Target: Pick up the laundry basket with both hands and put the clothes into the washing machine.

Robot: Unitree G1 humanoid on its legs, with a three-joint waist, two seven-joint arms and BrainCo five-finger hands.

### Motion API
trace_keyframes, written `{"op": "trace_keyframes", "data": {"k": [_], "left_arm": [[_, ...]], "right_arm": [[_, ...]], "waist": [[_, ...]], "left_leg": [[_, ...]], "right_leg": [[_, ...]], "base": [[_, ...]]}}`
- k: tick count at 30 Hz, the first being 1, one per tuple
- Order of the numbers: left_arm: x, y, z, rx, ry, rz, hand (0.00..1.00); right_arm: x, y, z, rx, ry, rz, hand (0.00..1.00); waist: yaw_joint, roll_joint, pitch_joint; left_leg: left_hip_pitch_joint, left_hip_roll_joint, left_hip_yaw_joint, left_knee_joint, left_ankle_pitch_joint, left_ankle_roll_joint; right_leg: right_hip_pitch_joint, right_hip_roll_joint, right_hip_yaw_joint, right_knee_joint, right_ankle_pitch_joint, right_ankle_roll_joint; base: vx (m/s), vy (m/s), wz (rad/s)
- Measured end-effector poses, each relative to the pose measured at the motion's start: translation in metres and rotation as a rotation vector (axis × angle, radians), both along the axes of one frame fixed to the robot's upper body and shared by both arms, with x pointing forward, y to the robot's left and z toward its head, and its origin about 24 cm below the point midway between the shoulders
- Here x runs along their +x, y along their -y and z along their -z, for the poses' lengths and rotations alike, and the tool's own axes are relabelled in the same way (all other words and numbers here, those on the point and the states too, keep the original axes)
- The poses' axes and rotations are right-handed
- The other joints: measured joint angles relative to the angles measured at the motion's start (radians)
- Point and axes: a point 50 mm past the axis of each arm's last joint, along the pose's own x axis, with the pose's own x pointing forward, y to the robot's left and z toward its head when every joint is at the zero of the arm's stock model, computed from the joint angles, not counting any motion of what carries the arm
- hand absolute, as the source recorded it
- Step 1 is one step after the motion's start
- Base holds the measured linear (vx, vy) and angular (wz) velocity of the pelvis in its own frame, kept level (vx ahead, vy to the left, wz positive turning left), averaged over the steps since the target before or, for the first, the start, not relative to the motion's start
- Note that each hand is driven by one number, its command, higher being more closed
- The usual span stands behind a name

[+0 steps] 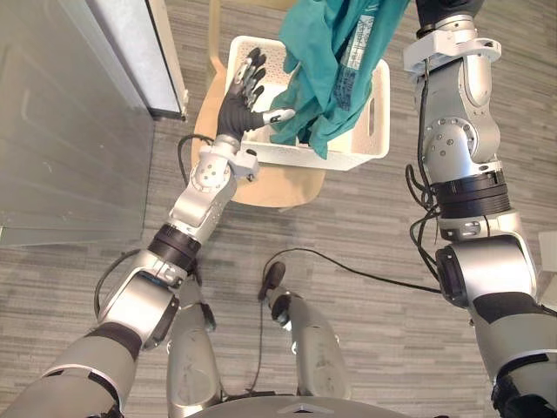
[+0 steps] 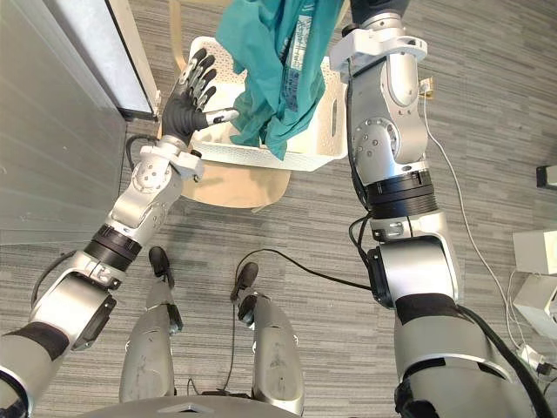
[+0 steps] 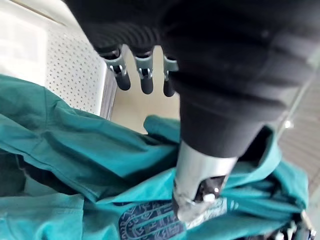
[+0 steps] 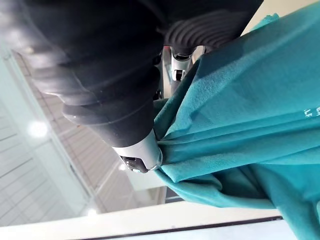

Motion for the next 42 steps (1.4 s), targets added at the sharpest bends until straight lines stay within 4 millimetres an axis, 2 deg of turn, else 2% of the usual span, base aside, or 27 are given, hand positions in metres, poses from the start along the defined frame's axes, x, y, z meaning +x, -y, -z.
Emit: {"op": "trace_keyframes", "data": {"k": [2, 5, 10, 14, 21, 24, 26, 28, 30, 38, 42], "left_arm": [[-0.001, 0.005, -0.004, 0.082, 0.043, -0.011, 0.0], [-0.005, 0.018, -0.004, 0.306, 0.154, -0.038, 0.0], [-0.011, 0.034, 0.005, 0.606, 0.303, -0.089, 0.0], [-0.013, 0.042, 0.002, 0.693, 0.37, -0.097, 0.0], [-0.015, 0.047, 0.006, 0.721, 0.372, -0.085, 0.0], [-0.004, 0.042, -0.009, 0.666, 0.363, -0.178, 0.0], [0.011, 0.027, -0.032, 0.544, 0.324, -0.327, 0.0], [0.025, 0.001, -0.06, 0.384, 0.275, -0.516, 0.0], [0.027, -0.011, -0.075, 0.292, 0.261, -0.59, 0.0], [0.028, -0.021, -0.076, 0.064, 0.163, -0.646, 0.0], [0.025, -0.022, -0.071, -0.094, 0.08, -0.536, 0.0]], "right_arm": [[-0.004, 0.001, -0.001, -0.009, 0.015, -0.013, 1.0], [-0.014, 0.005, 0.001, -0.042, 0.049, -0.041, 1.0], [-0.025, 0.0, -0.001, -0.081, 0.105, -0.106, 1.0], [-0.04, -0.008, 0.005, -0.097, 0.134, -0.23, 1.0], [-0.062, -0.02, 0.002, -0.122, 0.229, -0.358, 1.0], [-0.078, -0.026, 0.008, -0.124, 0.274, -0.406, 1.0], [-0.089, -0.034, 0.019, -0.133, 0.281, -0.465, 1.0], [-0.094, -0.04, 0.038, -0.1, 0.248, -0.519, 1.0], [-0.095, -0.04, 0.045, -0.074, 0.23, -0.529, 1.0], [-0.096, -0.038, 0.046, -0.038, 0.256, -0.508, 1.0], [-0.095, -0.034, 0.045, 0.014, 0.242, -0.481, 1.0]], "waist": [[-0.002, 0.0, 0.0], [0.0, 0.0, 0.0], [-0.014, 0.0, 0.0], [-0.016, 0.0, 0.0], [-0.027, 0.0, 0.0], [-0.021, 0.0, 0.0], [-0.024, 0.0, 0.0], [-0.039, 0.0, 0.0], [-0.05, 0.0, 0.0], [-0.055, 0.0, 0.0], [-0.056, 0.0, 0.0]], "left_leg": [[-0.001, -0.001, 0.001, 0.0, 0.001, 0.002], [0.0, -0.006, -0.008, 0.0, 0.001, 0.003], [-0.003, -0.024, -0.038, 0.0, 0.003, 0.005], [-0.012, -0.031, -0.053, 0.0, 0.0, 0.008], [-0.023, -0.038, -0.043, 0.0, -0.007, 0.013], [-0.035, -0.039, -0.027, 0.001, -0.003, 0.019], [-0.043, -0.04, -0.015, 0.001, 0.0, 0.023], [-0.043, -0.044, -0.013, 0.001, 0.002, 0.024], [-0.043, -0.046, -0.014, 0.001, 0.002, 0.025], [-0.031, -0.06, -0.031, 0.0, -0.005, 0.026], [-0.032, -0.069, -0.039, 0.0, -0.012, 0.023]], "right_leg": [[0.007, 0.003, 0.0, -0.018, 0.012, 0.0], [0.017, 0.002, -0.007, -0.023, 0.015, -0.002], [0.019, -0.011, -0.014, -0.022, 0.02, -0.003], [0.018, -0.014, -0.017, -0.033, 0.028, 0.002], [0.015, -0.011, -0.004, -0.08, 0.064, 0.007], [0.0, -0.006, 0.008, -0.102, 0.082, 0.011], [-0.011, -0.003, 0.021, -0.117, 0.098, 0.014], [-0.01, -0.002, 0.031, -0.136, 0.113, 0.015], [-0.007, -0.002, 0.033, -0.148, 0.122, 0.019], [0.039, -0.001, 0.027, -0.214, 0.142, 0.047], [0.053, -0.007, 0.021, -0.235, 0.155, 0.051]], "base": [[0.01, -0.012, -0.03], [0.04, -0.038, 0.09], [0.03, -0.044, 0.07], [0.01, -0.019, 0.05], [0.0, -0.027, -0.06], [0.02, -0.045, -0.15], [0.03, -0.041, -0.19], [0.03, -0.038, -0.13], [0.04, -0.036, -0.04], [0.04, -0.064, 0.03], [0.03, -0.068, 0.06]]}}
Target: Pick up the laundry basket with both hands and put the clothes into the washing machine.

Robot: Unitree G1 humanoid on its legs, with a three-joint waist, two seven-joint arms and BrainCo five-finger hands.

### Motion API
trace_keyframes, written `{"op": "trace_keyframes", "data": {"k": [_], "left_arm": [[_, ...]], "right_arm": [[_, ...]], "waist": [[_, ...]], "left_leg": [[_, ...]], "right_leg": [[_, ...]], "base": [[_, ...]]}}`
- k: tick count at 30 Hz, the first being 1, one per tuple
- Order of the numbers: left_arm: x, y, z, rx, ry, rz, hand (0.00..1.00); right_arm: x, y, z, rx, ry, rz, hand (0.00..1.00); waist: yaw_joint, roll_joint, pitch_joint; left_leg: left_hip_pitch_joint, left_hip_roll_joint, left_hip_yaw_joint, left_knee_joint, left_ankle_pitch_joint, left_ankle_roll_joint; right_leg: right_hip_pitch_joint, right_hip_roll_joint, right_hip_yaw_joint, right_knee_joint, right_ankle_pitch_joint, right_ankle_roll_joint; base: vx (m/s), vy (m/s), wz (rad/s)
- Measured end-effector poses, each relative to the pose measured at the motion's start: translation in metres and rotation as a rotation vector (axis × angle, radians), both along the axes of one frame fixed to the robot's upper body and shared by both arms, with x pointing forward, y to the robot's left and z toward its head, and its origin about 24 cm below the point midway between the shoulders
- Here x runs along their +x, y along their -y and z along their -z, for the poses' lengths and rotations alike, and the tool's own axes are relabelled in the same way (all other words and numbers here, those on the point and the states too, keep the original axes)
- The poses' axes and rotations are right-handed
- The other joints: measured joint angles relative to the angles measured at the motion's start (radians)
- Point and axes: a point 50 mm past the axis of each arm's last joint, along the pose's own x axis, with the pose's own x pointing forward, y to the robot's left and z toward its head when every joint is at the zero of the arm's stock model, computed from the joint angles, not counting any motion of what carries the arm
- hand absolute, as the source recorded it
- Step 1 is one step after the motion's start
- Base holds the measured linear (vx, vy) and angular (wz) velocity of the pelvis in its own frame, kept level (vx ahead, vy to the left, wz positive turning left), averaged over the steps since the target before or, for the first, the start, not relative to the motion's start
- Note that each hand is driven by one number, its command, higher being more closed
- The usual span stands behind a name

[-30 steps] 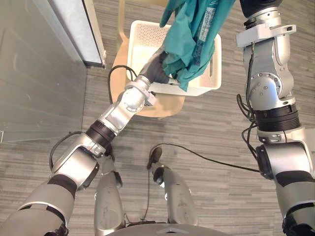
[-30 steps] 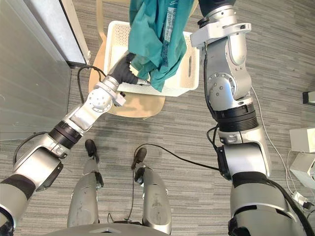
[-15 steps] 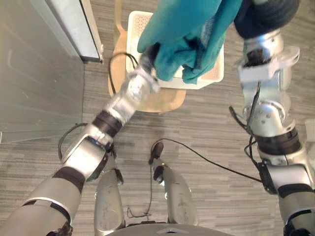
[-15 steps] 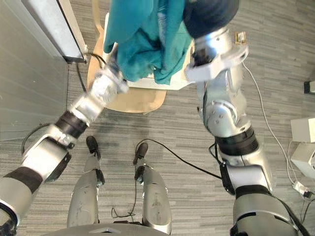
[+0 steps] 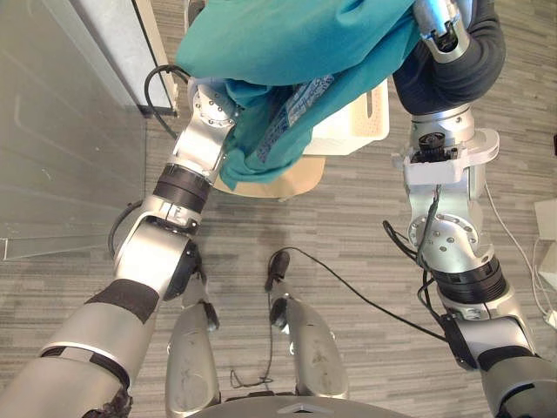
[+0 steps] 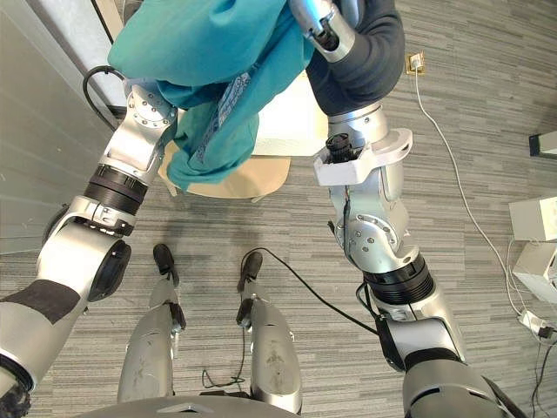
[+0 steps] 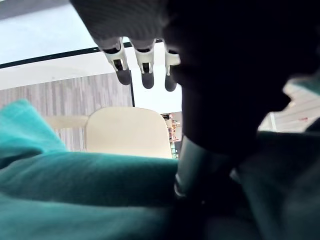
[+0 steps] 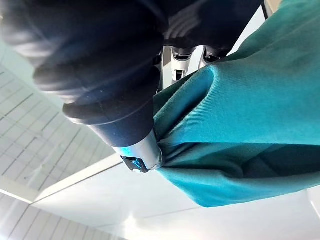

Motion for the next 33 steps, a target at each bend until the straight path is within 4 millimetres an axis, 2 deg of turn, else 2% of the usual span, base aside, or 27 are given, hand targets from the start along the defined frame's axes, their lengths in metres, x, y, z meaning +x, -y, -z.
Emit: {"op": "trace_keyframes", "data": {"k": [1, 2, 4, 9, 11, 16, 23, 27, 28, 33], "left_arm": [[-0.002, 0.001, 0.001, -0.036, 0.002, 0.047, 1.0], [-0.009, 0.004, 0.006, -0.122, 0.013, 0.173, 1.0], [-0.017, 0.008, 0.017, -0.168, 0.02, 0.265, 1.0], [-0.019, 0.017, 0.034, -0.253, -0.035, 0.394, 1.0], [-0.021, 0.016, 0.036, -0.286, -0.034, 0.414, 1.0], [-0.023, 0.018, 0.04, -0.315, -0.033, 0.448, 1.0], [-0.031, 0.016, 0.054, -0.354, -0.043, 0.485, 1.0], [-0.032, 0.016, 0.054, -0.351, -0.039, 0.495, 1.0], [-0.032, 0.016, 0.054, -0.351, -0.039, 0.499, 1.0], [-0.033, 0.024, 0.056, -0.383, -0.057, 0.557, 1.0]], "right_arm": [[0.0, 0.001, -0.001, 0.011, 0.0, 0.003, 1.0], [0.001, 0.005, -0.003, 0.044, -0.012, 0.024, 1.0], [0.001, 0.01, -0.005, 0.065, -0.013, 0.044, 1.0], [0.011, 0.017, -0.007, 0.083, -0.039, 0.09, 1.0], [0.017, 0.021, -0.005, 0.095, -0.068, 0.116, 1.0], [0.017, 0.024, -0.006, 0.088, -0.074, 0.138, 1.0], [0.018, 0.025, -0.003, 0.083, -0.081, 0.18, 1.0], [0.018, 0.025, -0.003, 0.084, -0.083, 0.181, 1.0], [0.018, 0.025, -0.003, 0.084, -0.083, 0.181, 0.0], [0.019, 0.025, 0.0, 0.076, -0.095, 0.188, 0.0]], "waist": [[0.001, 0.0, 0.0], [0.006, 0.0, 0.0], [0.01, 0.0, 0.0], [0.012, 0.002, -0.001], [0.01, 0.002, -0.001], [0.011, 0.004, -0.002], [0.02, 0.035, -0.018], [0.023, 0.039, -0.021], [0.024, 0.039, -0.021], [0.033, 0.039, -0.021]], "left_leg": [[-0.001, -0.001, -0.001, 0.0, 0.0, 0.0], [-0.003, -0.005, -0.004, 0.0, 0.0, 0.001], [-0.004, -0.009, -0.008, 0.0, 0.004, 0.005], [-0.004, -0.016, -0.015, 0.0, 0.004, 0.005], [-0.004, -0.018, -0.014, 0.0, 0.004, 0.005], [-0.004, -0.019, -0.014, 0.0, -0.002, -0.002], [-0.005, -0.022, -0.012, -0.001, -0.009, -0.002], [-0.005, -0.023, -0.009, 0.0, -0.009, 0.0], [-0.005, -0.023, -0.008, 0.0, -0.007, 0.002], [-0.005, -0.023, -0.007, 0.0, -0.005, 0.004]], "right_leg": [[0.0, -0.001, -0.001, 0.0, 0.0, 0.0], [0.001, -0.003, -0.003, -0.004, 0.003, 0.0], [0.004, -0.006, -0.006, -0.01, 0.006, -0.001], [0.017, -0.009, -0.015, -0.026, 0.015, -0.001], [0.017, -0.01, -0.014, -0.027, 0.016, 0.0], [0.016, -0.011, -0.012, -0.029, 0.017, 0.002], [0.013, -0.015, -0.009, -0.029, 0.017, 0.003], [0.011, -0.015, -0.006, -0.029, 0.017, 0.002], [0.01, -0.015, -0.005, -0.029, 0.017, 0.002], [0.01, -0.015, -0.004, -0.029, 0.02, -0.002]], "base": [[0.05, -0.085, 0.09], [0.05, -0.072, 0.07], [0.07, -0.086, 0.09], [0.05, -0.06, 0.05], [0.04, -0.071, -0.02], [0.03, -0.058, -0.01], [0.03, -0.046, 0.0], [0.04, -0.049, -0.02], [0.05, -0.055, -0.03], [0.03, -0.033, 0.0]]}}
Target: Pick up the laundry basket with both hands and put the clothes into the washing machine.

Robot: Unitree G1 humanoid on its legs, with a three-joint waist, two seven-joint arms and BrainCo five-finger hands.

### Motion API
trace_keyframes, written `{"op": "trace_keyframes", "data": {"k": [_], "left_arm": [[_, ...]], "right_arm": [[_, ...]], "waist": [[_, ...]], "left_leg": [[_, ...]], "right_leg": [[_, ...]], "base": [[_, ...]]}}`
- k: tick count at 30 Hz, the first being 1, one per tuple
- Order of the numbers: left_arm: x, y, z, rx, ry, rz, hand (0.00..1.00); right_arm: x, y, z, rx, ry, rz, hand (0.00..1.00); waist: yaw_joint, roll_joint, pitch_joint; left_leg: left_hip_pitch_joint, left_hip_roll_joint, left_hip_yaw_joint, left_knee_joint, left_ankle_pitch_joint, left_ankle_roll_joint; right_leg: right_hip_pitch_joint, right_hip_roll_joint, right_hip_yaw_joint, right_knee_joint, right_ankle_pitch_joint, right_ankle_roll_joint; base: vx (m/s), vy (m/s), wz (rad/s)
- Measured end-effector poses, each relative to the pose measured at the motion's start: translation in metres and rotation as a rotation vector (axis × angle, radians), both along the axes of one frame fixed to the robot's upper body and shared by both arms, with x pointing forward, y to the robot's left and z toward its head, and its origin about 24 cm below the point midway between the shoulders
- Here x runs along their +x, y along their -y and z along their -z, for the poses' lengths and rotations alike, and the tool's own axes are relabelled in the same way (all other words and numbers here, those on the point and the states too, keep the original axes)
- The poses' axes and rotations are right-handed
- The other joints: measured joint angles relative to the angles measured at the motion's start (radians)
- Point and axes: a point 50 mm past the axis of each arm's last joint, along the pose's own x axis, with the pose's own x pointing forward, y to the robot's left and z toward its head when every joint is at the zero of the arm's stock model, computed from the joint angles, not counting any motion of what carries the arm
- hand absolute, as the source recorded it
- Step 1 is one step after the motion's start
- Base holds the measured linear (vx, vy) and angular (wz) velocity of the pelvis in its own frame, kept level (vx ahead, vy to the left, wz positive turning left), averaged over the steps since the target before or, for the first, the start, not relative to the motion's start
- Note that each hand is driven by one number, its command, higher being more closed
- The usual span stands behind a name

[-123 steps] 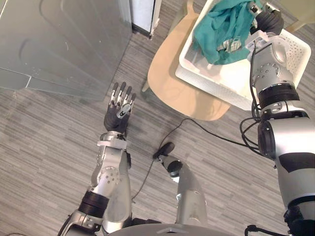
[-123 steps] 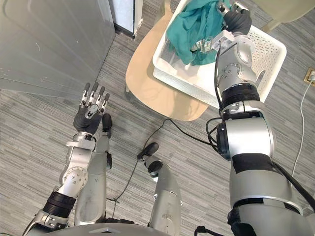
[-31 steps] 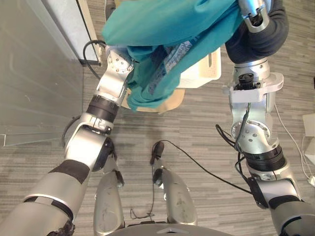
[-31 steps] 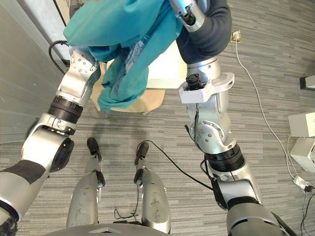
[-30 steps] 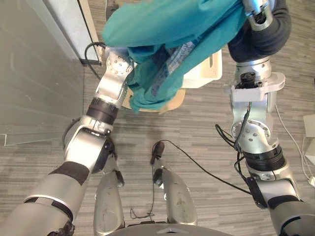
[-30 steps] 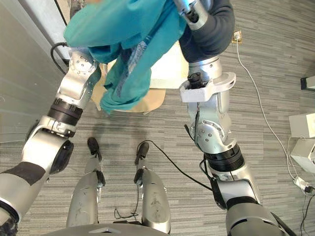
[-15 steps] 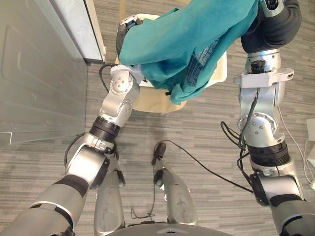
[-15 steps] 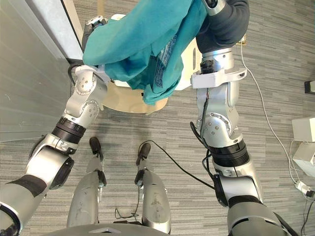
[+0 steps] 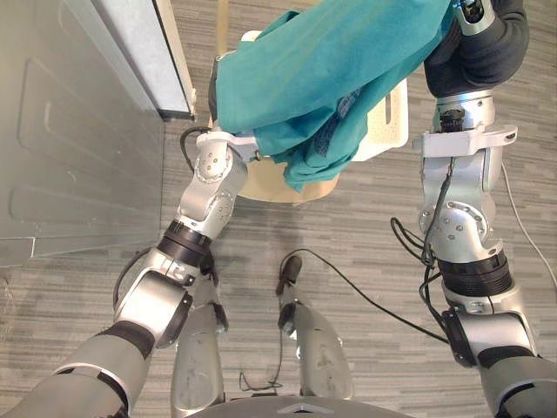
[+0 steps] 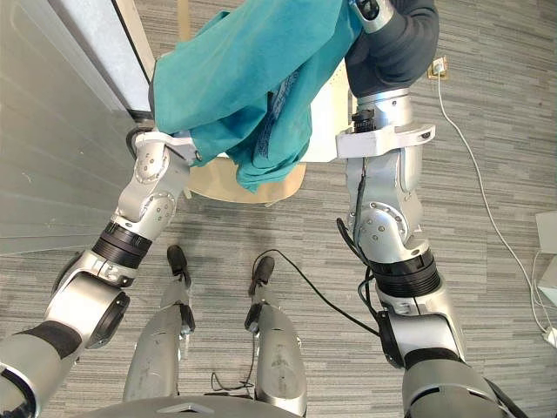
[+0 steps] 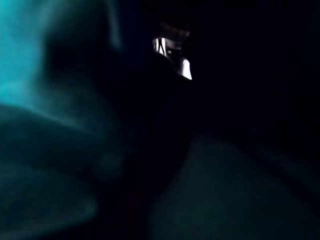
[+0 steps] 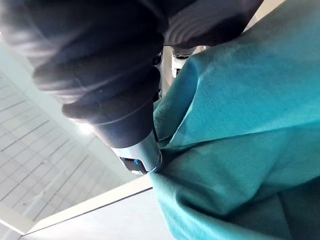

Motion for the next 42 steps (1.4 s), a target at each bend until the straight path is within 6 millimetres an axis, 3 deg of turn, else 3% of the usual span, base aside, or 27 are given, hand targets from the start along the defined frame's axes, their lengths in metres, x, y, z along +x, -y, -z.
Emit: {"op": "trace_keyframes", "data": {"k": [6, 13, 19, 29, 34, 38, 42], "left_arm": [[-0.003, 0.009, 0.01, 0.01, -0.03, 0.036, 1.0], [-0.005, 0.002, 0.045, 0.022, -0.126, 0.025, 1.0], [-0.005, 0.004, 0.048, 0.032, -0.137, 0.035, 1.0], [-0.005, 0.004, 0.051, 0.023, -0.152, 0.042, 1.0], [-0.005, -0.006, 0.062, 0.025, -0.188, 0.019, 1.0], [-0.02, -0.039, 0.08, -0.05, -0.212, -0.05, 1.0], [-0.032, -0.063, 0.089, -0.092, -0.207, -0.098, 1.0]], "right_arm": [[0.017, -0.006, 0.021, -0.047, -0.106, 0.06, 0.0], [0.032, -0.022, 0.065, -0.18, -0.28, 0.126, 0.0], [0.049, -0.025, 0.09, -0.202, -0.413, 0.192, 0.0], [0.054, -0.022, 0.128, -0.181, -0.569, 0.212, 0.0], [0.055, 0.004, 0.137, -0.085, -0.634, 0.323, 0.0], [0.047, 0.049, 0.154, 0.004, -0.706, 0.497, 0.0], [0.033, 0.075, 0.178, 0.009, -0.778, 0.606, 0.0]], "waist": [[0.003, 0.013, -0.009], [0.01, 0.033, -0.052], [0.011, 0.033, -0.075], [0.009, 0.031, -0.165], [0.01, 0.031, -0.207], [0.011, 0.031, -0.263], [0.009, 0.034, -0.29]], "left_leg": [[0.006, -0.004, -0.008, 0.0, 0.001, 0.002], [0.024, -0.005, -0.007, -0.001, -0.024, -0.007], [0.057, -0.007, -0.005, -0.001, -0.035, -0.008], [0.113, -0.005, -0.004, -0.001, -0.05, -0.014], [0.154, -0.004, -0.002, -0.002, -0.071, -0.021], [0.202, -0.007, 0.016, -0.007, -0.09, -0.024], [0.249, -0.007, 0.018, -0.008, -0.094, -0.023]], "right_leg": [[0.011, -0.004, -0.007, 0.001, 0.002, 0.004], [0.037, -0.006, 0.006, -0.03, 0.006, 0.017], [0.092, 0.002, 0.007, -0.084, 0.031, 0.011], [0.167, 0.016, 0.007, -0.133, 0.037, 0.015], [0.204, 0.021, 0.01, -0.134, 0.025, 0.014], [0.244, 0.019, 0.023, -0.133, 0.003, 0.019], [0.289, 0.022, 0.026, -0.133, -0.016, 0.028]], "base": [[0.0, 0.0, 0.03], [0.03, -0.035, -0.02], [0.05, -0.042, 0.0], [0.08, -0.034, -0.01], [0.07, -0.013, -0.01], [0.08, -0.027, -0.09], [0.09, -0.046, -0.04]]}}
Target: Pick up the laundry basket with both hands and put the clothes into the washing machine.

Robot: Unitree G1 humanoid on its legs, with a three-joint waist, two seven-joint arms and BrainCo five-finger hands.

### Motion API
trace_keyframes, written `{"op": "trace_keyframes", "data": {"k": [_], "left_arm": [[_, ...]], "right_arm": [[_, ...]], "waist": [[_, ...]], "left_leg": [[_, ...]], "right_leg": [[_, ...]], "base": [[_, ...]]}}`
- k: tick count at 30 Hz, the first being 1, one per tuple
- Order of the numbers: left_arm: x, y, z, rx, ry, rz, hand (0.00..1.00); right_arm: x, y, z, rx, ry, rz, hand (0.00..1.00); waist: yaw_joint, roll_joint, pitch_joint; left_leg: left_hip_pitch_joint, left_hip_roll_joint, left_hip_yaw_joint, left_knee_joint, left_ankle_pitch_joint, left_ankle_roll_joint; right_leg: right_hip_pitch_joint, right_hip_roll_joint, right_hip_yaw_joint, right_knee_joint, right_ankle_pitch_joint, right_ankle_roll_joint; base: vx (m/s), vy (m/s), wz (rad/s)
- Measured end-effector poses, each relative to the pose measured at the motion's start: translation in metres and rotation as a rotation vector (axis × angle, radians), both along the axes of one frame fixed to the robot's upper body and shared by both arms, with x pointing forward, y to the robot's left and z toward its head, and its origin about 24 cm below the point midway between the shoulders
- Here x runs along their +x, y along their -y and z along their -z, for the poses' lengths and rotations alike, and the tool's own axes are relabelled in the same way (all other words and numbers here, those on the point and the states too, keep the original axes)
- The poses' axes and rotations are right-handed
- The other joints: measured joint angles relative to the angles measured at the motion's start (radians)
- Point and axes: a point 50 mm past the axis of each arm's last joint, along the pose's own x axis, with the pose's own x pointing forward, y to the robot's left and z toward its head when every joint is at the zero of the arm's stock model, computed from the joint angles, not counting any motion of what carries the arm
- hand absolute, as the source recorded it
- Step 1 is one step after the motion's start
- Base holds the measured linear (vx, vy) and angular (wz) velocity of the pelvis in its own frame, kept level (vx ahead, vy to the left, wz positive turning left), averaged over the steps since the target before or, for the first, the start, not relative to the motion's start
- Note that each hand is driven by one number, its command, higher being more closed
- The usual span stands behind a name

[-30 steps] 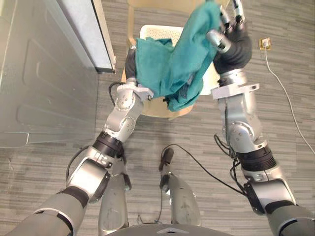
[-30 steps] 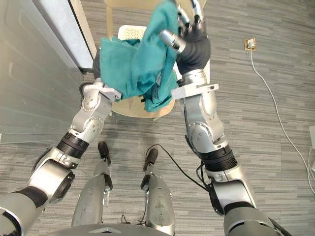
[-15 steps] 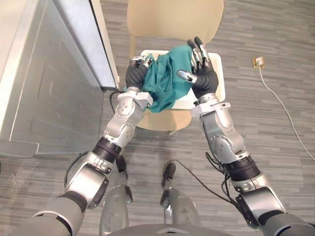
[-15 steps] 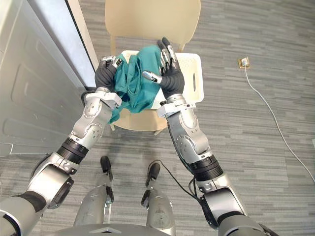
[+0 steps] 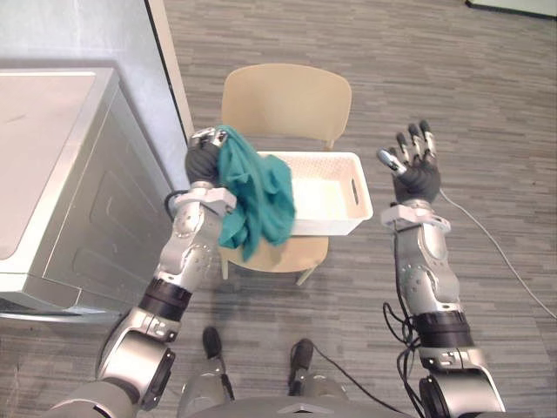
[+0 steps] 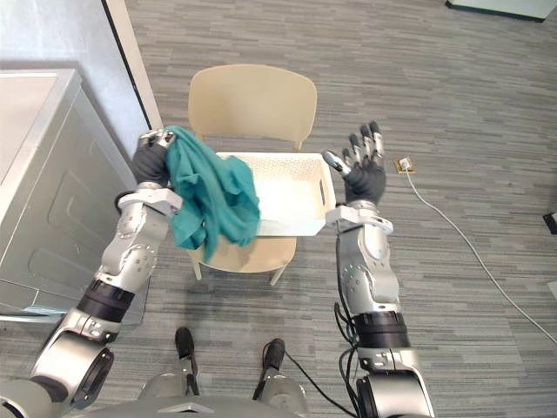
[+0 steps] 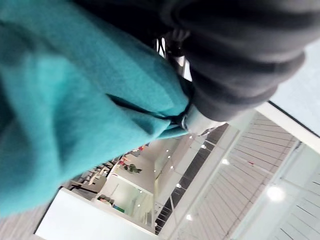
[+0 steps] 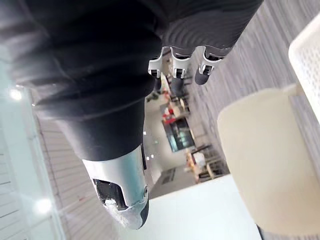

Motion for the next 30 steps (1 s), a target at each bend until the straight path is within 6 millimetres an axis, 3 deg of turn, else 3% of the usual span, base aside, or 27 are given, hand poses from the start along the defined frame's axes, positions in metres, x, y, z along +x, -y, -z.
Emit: {"op": "trace_keyframes", "data": {"k": [13, 18, 21, 25, 28, 29, 30], "left_arm": [[-0.018, -0.017, 0.015, -0.036, -0.01, -0.027, 1.0], [-0.022, -0.031, 0.004, -0.134, 0.032, -0.047, 1.0], [-0.027, -0.041, -0.009, -0.141, 0.088, -0.059, 1.0], [-0.047, -0.076, -0.024, -0.196, 0.202, -0.185, 1.0], [-0.059, -0.089, -0.023, -0.233, 0.223, -0.251, 1.0], [-0.061, -0.089, -0.017, -0.248, 0.208, -0.26, 1.0], [-0.063, -0.088, -0.013, -0.265, 0.195, -0.264, 1.0]], "right_arm": [[-0.017, 0.001, 0.037, -0.008, -0.131, 0.003, 0.0], [-0.017, -0.002, 0.041, -0.033, -0.154, 0.005, 0.0], [-0.014, 0.0, 0.048, -0.028, -0.185, 0.012, 0.0], [-0.003, 0.0, 0.046, -0.018, -0.187, 0.019, 0.0], [0.006, 0.001, 0.028, -0.044, -0.137, 0.064, 0.0], [0.005, 0.009, 0.024, -0.058, -0.123, 0.111, 0.0], [0.002, 0.021, 0.02, -0.049, -0.106, 0.164, 0.0]], "waist": [[-0.004, 0.02, -0.058], [-0.004, 0.023, -0.063], [0.012, 0.032, -0.076], [0.035, 0.054, -0.08], [0.061, 0.08, -0.07], [0.059, 0.08, -0.067], [0.048, 0.039, -0.05]], "left_leg": [[0.068, -0.001, -0.009, -0.001, -0.012, -0.006], [0.081, 0.0, -0.016, -0.001, -0.016, -0.001], [0.079, 0.003, -0.027, 0.0, -0.015, -0.002], [0.048, 0.018, -0.074, 0.007, 0.02, -0.009], [-0.012, 0.058, -0.124, 0.005, 0.038, -0.007], [-0.035, 0.073, -0.071, 0.007, -0.043, 0.028], [-0.066, 0.081, 0.038, 0.095, -0.145, 0.106]], "right_leg": [[0.071, 0.001, 0.004, 0.0, -0.01, 0.004], [0.086, 0.004, 0.014, 0.0, -0.011, 0.006], [0.088, 0.009, 0.016, 0.0, -0.011, 0.005], [0.073, 0.03, -0.016, 0.022, -0.016, -0.017], [0.003, 0.06, -0.062, 0.157, -0.099, -0.046], [0.001, 0.07, -0.079, 0.172, -0.121, -0.055], [0.022, 0.028, -0.112, 0.153, -0.121, -0.072]], "base": [[0.03, -0.016, 0.01], [0.0, -0.004, 0.01], [0.01, -0.018, 0.03], [0.0, -0.055, 0.23], [-0.12, -0.126, 0.78], [-0.13, -0.138, 1.77], [-0.15, -0.108, 1.98]]}}
